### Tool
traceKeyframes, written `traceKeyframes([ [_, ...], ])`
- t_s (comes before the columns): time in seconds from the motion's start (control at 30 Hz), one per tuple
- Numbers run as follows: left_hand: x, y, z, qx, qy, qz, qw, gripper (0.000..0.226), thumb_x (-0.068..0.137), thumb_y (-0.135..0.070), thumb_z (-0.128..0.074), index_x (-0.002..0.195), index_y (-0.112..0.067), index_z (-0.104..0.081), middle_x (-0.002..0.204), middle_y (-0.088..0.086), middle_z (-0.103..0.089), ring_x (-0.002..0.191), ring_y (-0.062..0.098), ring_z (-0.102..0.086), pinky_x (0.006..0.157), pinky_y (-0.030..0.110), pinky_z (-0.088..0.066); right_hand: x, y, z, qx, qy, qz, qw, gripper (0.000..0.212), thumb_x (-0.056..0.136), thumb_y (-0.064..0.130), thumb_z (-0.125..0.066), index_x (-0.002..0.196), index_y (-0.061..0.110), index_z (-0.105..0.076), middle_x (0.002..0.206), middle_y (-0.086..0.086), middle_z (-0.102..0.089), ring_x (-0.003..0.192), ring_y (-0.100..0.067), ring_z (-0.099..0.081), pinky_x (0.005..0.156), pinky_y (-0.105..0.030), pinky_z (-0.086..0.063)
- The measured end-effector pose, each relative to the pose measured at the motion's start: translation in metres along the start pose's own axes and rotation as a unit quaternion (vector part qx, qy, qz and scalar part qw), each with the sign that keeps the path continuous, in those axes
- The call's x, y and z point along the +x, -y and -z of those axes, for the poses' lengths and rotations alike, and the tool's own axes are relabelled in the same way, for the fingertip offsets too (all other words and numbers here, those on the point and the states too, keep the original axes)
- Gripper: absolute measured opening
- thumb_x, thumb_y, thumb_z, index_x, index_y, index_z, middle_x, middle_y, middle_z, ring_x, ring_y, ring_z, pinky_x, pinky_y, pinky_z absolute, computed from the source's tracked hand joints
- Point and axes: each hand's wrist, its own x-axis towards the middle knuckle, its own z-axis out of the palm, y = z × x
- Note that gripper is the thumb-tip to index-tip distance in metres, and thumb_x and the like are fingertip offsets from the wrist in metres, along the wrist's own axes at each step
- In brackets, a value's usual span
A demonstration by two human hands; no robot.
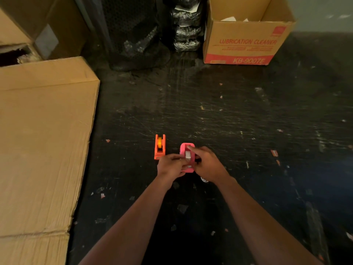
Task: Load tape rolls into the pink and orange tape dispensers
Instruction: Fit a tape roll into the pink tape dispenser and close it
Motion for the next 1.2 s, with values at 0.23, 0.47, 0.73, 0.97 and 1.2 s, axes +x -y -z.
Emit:
traceKeyframes([
  [0.23, 0.003, -0.008, 0.001, -0.001, 0.015, -0.008, 1.000, 0.035, 0.090, -0.007, -0.076, 0.124, -0.013, -0.069, 0.106, 0.010, -0.077, 0.096, 0.020, -0.076, 0.085, 0.038, -0.065, 0.004, 0.000, 0.003, 0.017, -0.004, 0.007, 1.000, 0.061, 0.089, 0.028, -0.081, 0.146, 0.023, -0.060, 0.131, -0.005, -0.055, 0.119, -0.018, -0.058, 0.110, -0.032, -0.048],
  [0.47, 0.002, -0.001, 0.003, -0.004, 0.002, -0.018, 1.000, 0.026, 0.090, -0.009, -0.076, 0.115, -0.012, -0.070, 0.106, 0.010, -0.076, 0.088, 0.015, -0.074, 0.065, 0.026, -0.061, 0.001, 0.007, -0.004, 0.004, -0.045, -0.004, 0.999, 0.054, 0.094, 0.021, -0.075, 0.145, 0.022, -0.058, 0.139, -0.005, -0.053, 0.124, -0.021, -0.059, 0.107, -0.038, -0.051],
  [0.73, 0.001, 0.012, -0.001, -0.011, -0.010, -0.017, 1.000, 0.035, 0.089, -0.012, -0.078, 0.122, -0.016, -0.068, 0.106, 0.006, -0.076, 0.091, 0.015, -0.076, 0.084, 0.034, -0.064, -0.001, 0.019, -0.009, 0.009, -0.090, -0.036, 0.995, 0.040, 0.093, 0.011, -0.068, 0.130, 0.026, -0.064, 0.136, -0.006, -0.056, 0.117, -0.025, -0.064, 0.091, -0.037, -0.055],
  [0.97, 0.003, 0.011, -0.002, -0.034, 0.000, -0.023, 0.999, 0.040, 0.089, -0.007, -0.076, 0.127, -0.017, -0.066, 0.113, 0.008, -0.076, 0.097, 0.019, -0.078, 0.089, 0.038, -0.064, 0.002, 0.023, -0.006, 0.015, -0.084, -0.056, 0.995, 0.050, 0.094, 0.011, -0.067, 0.141, 0.028, -0.061, 0.140, -0.006, -0.055, 0.122, -0.027, -0.063, 0.101, -0.045, -0.055],
  [1.2, 0.003, 0.012, -0.002, -0.055, 0.007, -0.023, 0.998, 0.041, 0.091, -0.006, -0.074, 0.129, -0.015, -0.064, 0.108, 0.008, -0.077, 0.075, 0.009, -0.080, 0.065, 0.022, -0.061, 0.003, 0.022, -0.002, 0.019, -0.070, -0.057, 0.996, 0.059, 0.093, 0.016, -0.070, 0.147, 0.031, -0.055, 0.145, -0.005, -0.054, 0.129, -0.025, -0.060, 0.107, -0.047, -0.053],
])
